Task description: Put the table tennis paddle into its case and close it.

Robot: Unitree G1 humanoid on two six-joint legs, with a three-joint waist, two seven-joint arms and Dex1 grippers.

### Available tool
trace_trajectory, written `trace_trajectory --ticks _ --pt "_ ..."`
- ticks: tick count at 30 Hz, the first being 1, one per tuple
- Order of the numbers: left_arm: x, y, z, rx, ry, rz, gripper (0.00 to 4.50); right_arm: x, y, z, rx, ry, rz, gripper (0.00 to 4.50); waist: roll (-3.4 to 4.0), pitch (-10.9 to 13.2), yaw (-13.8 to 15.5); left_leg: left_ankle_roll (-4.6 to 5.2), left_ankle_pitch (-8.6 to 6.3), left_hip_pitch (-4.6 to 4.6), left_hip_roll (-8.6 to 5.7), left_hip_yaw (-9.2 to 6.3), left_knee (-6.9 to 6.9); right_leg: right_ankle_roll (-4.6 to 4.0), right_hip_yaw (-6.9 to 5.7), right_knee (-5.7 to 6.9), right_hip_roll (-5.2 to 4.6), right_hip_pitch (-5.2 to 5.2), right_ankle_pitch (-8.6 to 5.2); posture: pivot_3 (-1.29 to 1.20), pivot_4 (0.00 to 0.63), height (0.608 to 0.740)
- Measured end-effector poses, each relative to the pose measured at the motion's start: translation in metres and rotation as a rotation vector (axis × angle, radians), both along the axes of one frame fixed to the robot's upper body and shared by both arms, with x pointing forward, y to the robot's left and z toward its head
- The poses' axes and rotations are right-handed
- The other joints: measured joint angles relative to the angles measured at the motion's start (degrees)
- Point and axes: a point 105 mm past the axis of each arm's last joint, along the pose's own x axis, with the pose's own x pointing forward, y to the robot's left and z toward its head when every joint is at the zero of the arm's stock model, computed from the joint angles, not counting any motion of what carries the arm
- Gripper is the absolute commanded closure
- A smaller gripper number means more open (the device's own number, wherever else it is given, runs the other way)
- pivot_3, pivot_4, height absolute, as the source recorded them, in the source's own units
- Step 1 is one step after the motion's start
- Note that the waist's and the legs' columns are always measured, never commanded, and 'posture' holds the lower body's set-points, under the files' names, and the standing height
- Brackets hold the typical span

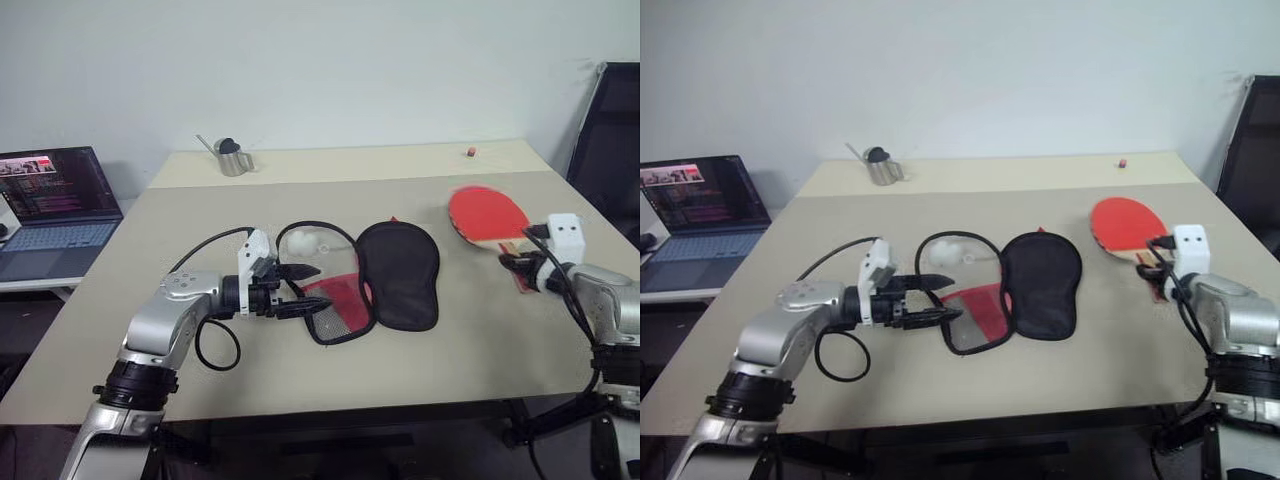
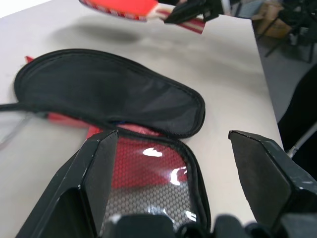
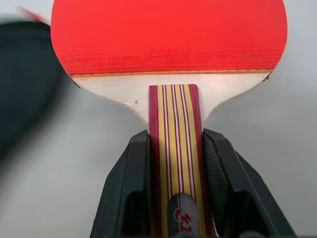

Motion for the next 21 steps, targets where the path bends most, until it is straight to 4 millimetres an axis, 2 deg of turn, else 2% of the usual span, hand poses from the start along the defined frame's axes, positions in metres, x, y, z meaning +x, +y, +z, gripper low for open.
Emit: trace_trajectory --ticks 3,9,16,21 --pt "-0.001 0.011 -0.001 -0.002 -0.002 0.048 0.60 -0.007 0.037 -0.002 0.056 0.015 0.037 3.42 0.00 0.00 0.46 0.05 -0.02 0.00 -0.02 -0.03 -0.01 0.00 -0.01 0.02 -0.01 0.00 0.00 0.00 0.150 0.740" --pt "-0.003 0.014 0.003 -0.020 -0.022 0.067 0.60 -0.019 0.100 -0.018 0.184 0.097 0.065 3.42 0.01 0.01 1.18 -0.01 0.01 -0.02 -0.03 -0.04 -0.02 -0.01 -0.01 0.04 -0.01 -0.07 0.00 0.00 0.150 0.740" --pt "-0.002 0.012 0.006 -0.040 -0.033 0.082 0.60 -0.022 0.136 -0.027 0.234 0.138 0.030 3.42 0.03 0.01 1.16 -0.02 0.01 -0.01 -0.03 -0.03 -0.03 -0.02 0.00 0.08 -0.01 -0.13 0.00 0.00 0.150 0.740" --pt "-0.003 0.010 0.009 -0.048 -0.049 0.080 0.60 -0.019 0.138 -0.035 0.218 0.143 -0.015 3.42 0.03 0.01 1.11 -0.01 0.00 0.00 -0.04 0.00 -0.03 -0.02 0.01 0.09 0.00 -0.13 0.00 0.00 0.150 0.740"
